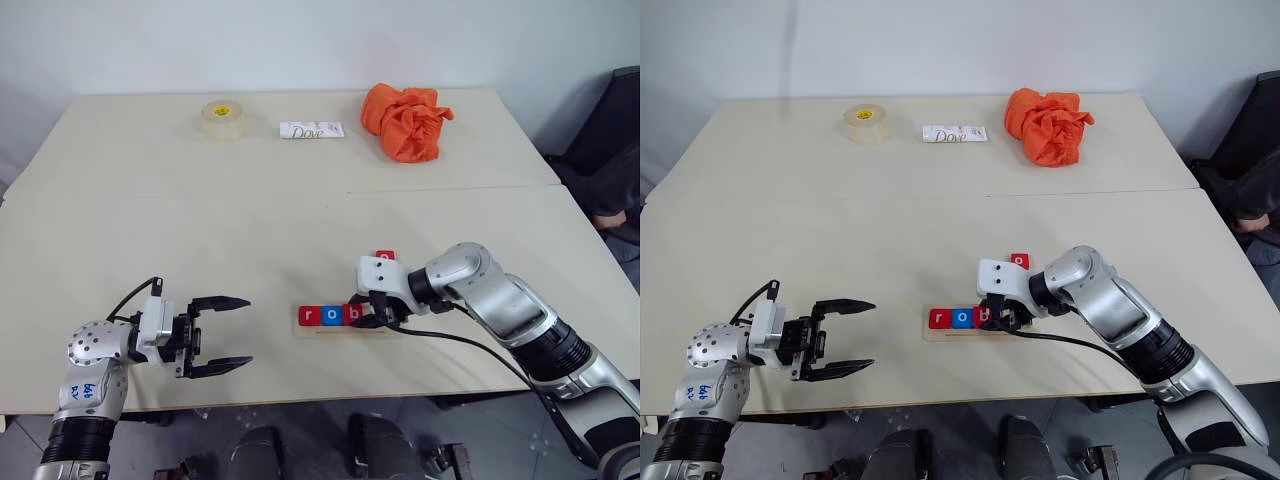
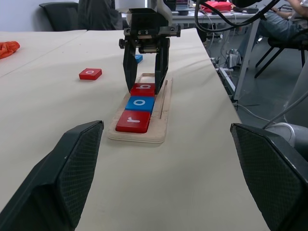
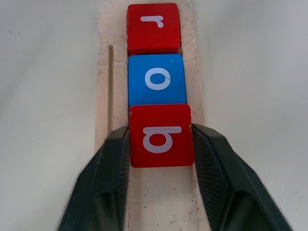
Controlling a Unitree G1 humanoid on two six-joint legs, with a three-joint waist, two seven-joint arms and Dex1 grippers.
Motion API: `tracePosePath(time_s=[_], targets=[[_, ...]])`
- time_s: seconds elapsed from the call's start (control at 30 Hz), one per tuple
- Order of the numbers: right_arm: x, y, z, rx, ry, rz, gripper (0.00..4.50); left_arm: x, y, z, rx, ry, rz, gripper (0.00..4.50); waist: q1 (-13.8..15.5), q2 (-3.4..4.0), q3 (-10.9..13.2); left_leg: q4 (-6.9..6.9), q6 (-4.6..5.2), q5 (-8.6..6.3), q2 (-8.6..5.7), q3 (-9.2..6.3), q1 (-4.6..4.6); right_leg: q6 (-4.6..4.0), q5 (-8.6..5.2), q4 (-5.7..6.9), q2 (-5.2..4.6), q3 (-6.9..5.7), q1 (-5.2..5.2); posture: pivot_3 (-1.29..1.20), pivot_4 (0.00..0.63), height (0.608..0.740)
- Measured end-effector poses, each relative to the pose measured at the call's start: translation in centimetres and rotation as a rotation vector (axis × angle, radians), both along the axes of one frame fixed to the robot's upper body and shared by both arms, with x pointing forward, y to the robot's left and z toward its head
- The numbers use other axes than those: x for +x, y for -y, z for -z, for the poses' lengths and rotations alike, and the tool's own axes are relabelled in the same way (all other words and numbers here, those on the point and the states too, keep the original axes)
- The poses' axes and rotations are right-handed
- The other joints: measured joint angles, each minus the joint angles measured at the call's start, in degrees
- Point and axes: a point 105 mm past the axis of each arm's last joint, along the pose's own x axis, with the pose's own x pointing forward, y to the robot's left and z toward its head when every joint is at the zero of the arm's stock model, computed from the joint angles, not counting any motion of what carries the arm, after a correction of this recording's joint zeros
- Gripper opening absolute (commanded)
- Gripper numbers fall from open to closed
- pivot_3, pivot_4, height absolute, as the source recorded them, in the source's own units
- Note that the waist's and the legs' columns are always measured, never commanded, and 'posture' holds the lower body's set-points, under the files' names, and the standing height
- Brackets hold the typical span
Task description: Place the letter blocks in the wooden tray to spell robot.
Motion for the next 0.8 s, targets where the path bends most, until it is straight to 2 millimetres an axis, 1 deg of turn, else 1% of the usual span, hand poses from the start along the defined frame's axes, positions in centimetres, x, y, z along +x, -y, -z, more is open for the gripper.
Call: tracePosePath(time_s=[0.13,0.17,0.33,0.4,0.47,0.53,0.6,0.67,0.73,0.8], targets=[[0.1,0.1,0.0,-0.010,0.010,0.005,4.25,0.2,0.0,-0.2,-0.001,0.007,-0.001,4.50,0.0,0.00,0.0,0.01,0.00,0.00,0.00,0.00,0.00,0.00,0.00,0.00,0.00,0.00,0.00,0.00,0.150,0.740],[0.1,0.1,0.0,-0.010,0.010,0.005,4.48,0.2,0.0,-0.2,-0.001,0.008,-0.001,4.50,0.0,0.00,0.0,0.00,0.00,0.00,0.00,0.00,0.00,0.00,0.00,0.00,0.00,0.00,0.00,0.00,0.150,0.740],[-0.4,-0.1,-0.6,-0.005,0.014,-0.001,4.48,0.4,0.0,-0.3,-0.002,0.015,-0.002,4.50,0.0,0.00,0.0,0.00,0.00,0.00,0.00,0.00,-0.01,0.00,0.00,-0.01,0.00,0.00,-0.02,0.00,0.150,0.740],[-0.5,0.0,-1.4,0.016,0.026,-0.003,4.48,0.5,0.0,-0.4,-0.002,0.018,-0.002,4.50,0.0,0.00,0.0,0.00,0.00,0.00,0.00,0.00,-0.01,0.00,0.00,-0.01,0.00,0.00,-0.01,0.00,0.150,0.740],[-0.7,0.5,-2.2,0.057,0.030,0.014,4.48,0.7,0.2,-0.5,-0.008,0.024,0.001,4.50,0.1,0.00,0.0,0.00,0.00,0.00,-0.01,-0.01,-0.01,0.00,0.00,-0.01,0.00,-0.01,0.00,0.00,0.150,0.740],[-0.9,1.7,-2.7,0.115,0.022,0.053,4.48,0.9,0.2,-0.5,-0.011,0.022,-0.001,4.50,0.4,-0.02,0.0,0.00,0.01,-0.02,-0.02,-0.05,-0.02,0.00,0.00,-0.06,-0.01,-0.04,0.05,0.00,0.150,0.740],[-1.0,3.7,-2.7,0.168,0.005,0.133,4.48,1.0,0.2,-0.4,-0.014,0.016,-0.004,4.50,0.8,-0.02,0.0,0.04,0.05,-0.06,-0.04,-0.02,-0.02,0.01,0.00,-0.10,-0.02,-0.03,0.09,0.00,0.150,0.740],[-0.9,5.1,-2.8,0.203,0.007,0.192,4.48,1.1,0.2,-0.4,-0.015,0.015,-0.005,4.50,1.0,-0.02,0.0,0.06,0.06,-0.07,-0.03,-0.01,-0.01,0.01,0.01,-0.09,-0.02,-0.01,0.08,0.00,0.150,0.740],[-0.5,7.2,-3.1,0.270,0.051,0.274,4.48,1.3,0.2,-0.4,-0.018,0.018,-0.006,4.50,1.3,-0.03,0.0,0.05,0.05,-0.07,-0.02,-0.02,0.01,0.01,0.01,-0.10,0.00,-0.02,0.11,0.00,0.150,0.740],[-0.1,9.4,-3.0,0.297,0.084,0.364,4.48,1.4,0.1,-0.3,-0.021,0.010,-0.016,4.50,1.4,-0.02,0.0,0.06,0.05,-0.07,-0.02,0.00,0.02,0.02,0.01,-0.08,0.00,0.00,0.10,0.00,0.150,0.740]])
